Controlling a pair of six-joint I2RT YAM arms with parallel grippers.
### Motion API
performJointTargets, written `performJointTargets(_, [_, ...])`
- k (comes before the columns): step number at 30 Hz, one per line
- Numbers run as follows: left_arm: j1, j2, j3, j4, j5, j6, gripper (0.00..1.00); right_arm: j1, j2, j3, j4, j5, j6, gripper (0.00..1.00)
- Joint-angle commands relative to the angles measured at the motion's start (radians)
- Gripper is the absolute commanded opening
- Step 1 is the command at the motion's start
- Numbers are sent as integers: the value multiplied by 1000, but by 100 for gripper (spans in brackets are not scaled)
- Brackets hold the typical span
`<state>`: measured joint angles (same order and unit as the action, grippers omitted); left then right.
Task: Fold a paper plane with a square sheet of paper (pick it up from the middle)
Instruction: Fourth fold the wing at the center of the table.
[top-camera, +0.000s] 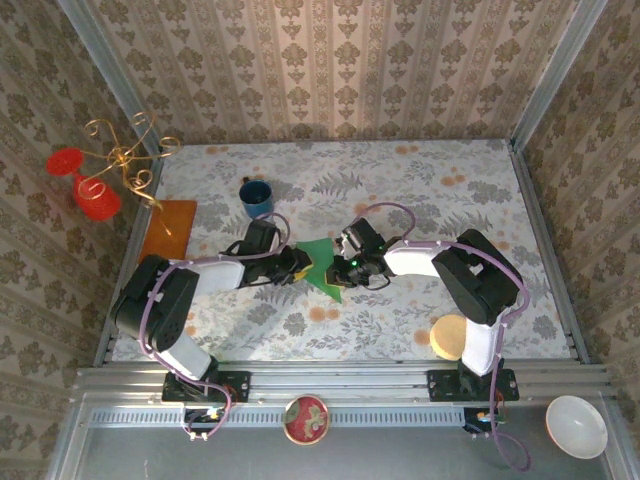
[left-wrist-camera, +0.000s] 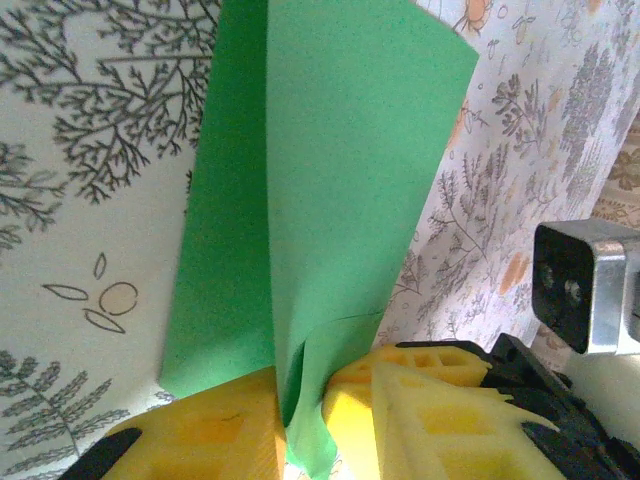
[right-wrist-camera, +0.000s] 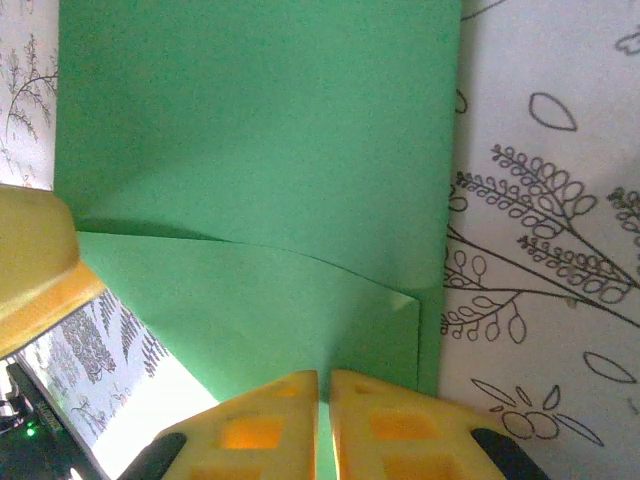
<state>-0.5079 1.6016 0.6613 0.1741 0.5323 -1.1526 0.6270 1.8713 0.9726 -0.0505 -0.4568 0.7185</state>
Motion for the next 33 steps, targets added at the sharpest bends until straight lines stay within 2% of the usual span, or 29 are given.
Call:
performJointTargets(1, [11,11,11,22,40,6,27,-7,32,-29,-17,18,2,16])
performJointTargets(14, [21,85,50,30,93,28,20,-9,25,-29,-7,10,-18,16])
performJointTargets(21, [28,88,62,-5,88,53,9,-9,-50,-12,-44,22,-116,21])
performJointTargets(23, [27,79,70,-32,76,60,4,-9,-96,-11,-61,53,-158,24])
performJointTargets(26, [21,48,79,-66,44,54,3,0,-177,-29,-65,130,-240,28])
performJointTargets(33, [-23,-11,153,-201,-70,17,2,117,-312,-116,-24,466,-385,39])
